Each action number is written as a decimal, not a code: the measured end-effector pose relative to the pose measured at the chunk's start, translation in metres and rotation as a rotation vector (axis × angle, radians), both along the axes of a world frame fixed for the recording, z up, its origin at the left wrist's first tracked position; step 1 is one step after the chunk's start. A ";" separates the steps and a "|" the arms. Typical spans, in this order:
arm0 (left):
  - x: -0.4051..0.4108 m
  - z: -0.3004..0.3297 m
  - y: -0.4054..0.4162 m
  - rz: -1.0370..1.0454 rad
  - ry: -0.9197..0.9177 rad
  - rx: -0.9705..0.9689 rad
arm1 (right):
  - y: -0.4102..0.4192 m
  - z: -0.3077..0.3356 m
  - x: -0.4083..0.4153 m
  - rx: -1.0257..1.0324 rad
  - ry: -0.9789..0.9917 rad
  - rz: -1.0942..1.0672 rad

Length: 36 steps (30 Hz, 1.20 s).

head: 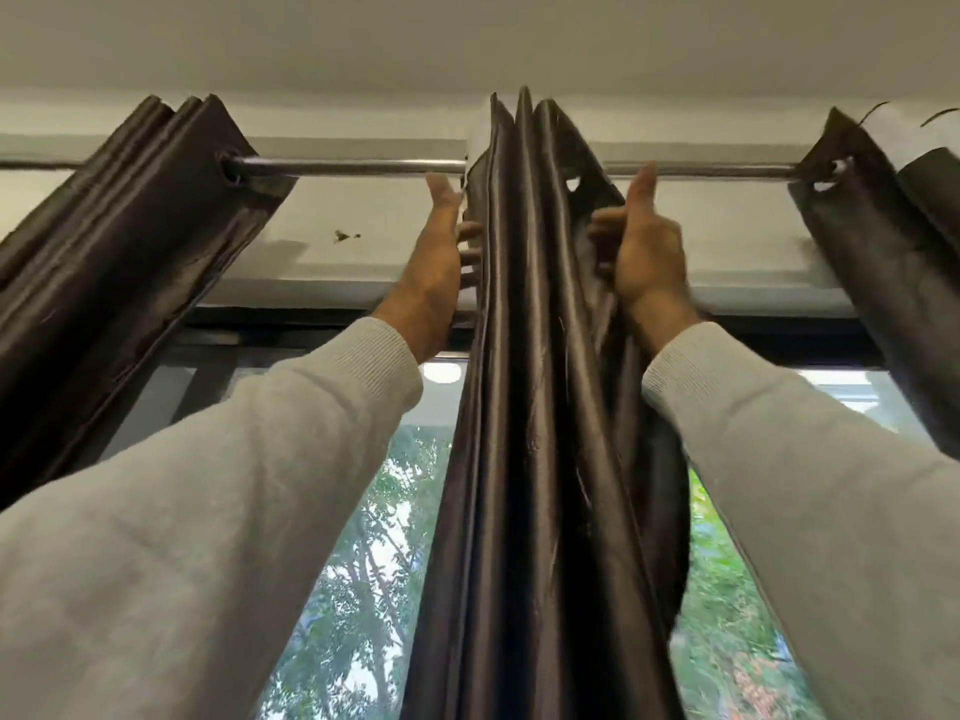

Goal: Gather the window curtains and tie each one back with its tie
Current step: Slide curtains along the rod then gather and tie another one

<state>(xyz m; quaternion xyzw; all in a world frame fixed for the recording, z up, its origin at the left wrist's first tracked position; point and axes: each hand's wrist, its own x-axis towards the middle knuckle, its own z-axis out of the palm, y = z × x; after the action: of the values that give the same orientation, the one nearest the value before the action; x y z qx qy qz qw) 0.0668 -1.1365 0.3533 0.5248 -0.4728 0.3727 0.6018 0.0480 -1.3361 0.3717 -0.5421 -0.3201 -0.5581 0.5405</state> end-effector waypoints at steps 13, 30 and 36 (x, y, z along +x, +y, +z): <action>0.001 0.017 0.038 0.115 -0.005 -0.190 | -0.029 0.001 -0.014 0.449 -0.364 -0.349; 0.003 0.070 0.026 -0.009 -0.075 -0.221 | 0.013 0.058 0.013 0.178 -0.206 0.138; 0.008 0.075 0.005 -0.131 -0.086 0.099 | 0.050 0.055 0.023 -0.406 -0.076 0.304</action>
<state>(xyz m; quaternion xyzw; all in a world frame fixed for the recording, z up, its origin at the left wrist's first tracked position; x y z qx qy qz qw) 0.0750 -1.1312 0.4283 0.5054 -0.5494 0.3308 0.5774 0.0714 -1.2866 0.4268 -0.5638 -0.5235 -0.4148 0.4857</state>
